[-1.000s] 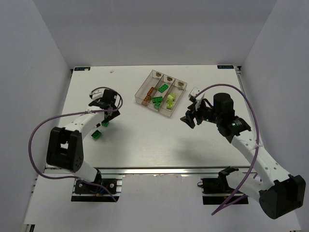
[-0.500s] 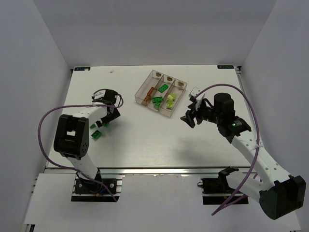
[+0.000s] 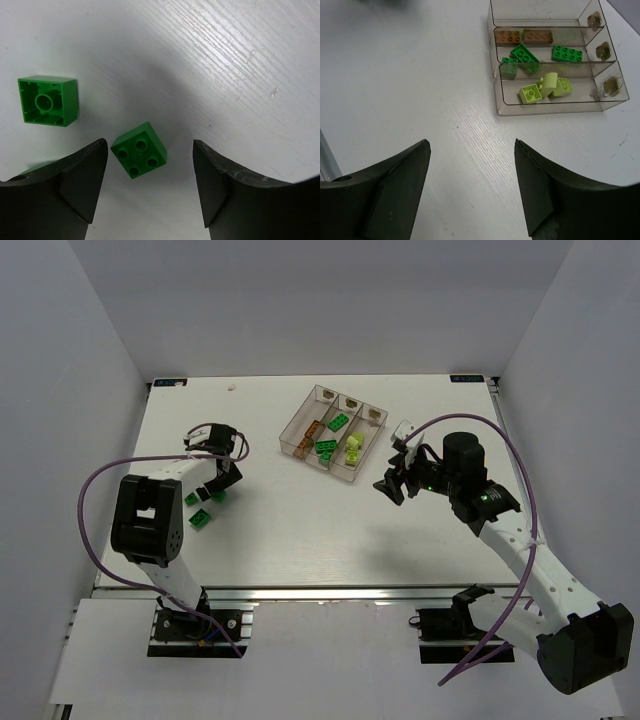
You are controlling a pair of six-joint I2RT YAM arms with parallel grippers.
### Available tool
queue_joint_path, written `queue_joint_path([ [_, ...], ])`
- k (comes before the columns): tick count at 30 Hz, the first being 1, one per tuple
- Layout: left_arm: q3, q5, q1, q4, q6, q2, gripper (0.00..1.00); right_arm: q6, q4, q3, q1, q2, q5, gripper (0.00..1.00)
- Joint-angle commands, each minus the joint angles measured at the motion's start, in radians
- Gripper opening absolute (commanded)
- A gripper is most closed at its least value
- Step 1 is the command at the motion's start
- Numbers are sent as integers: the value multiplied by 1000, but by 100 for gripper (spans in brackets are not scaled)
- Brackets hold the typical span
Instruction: Sort the legos into containers by color
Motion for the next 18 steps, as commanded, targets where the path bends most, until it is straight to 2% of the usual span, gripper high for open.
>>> queue_joint_path([
  [1,0,24,2,28,4,-4,78,-14,26,-12,-3,-4,-15,73],
  [18,-9,61,4,41,12,22,70,-17,20,-12,-3,-6,-32,74],
])
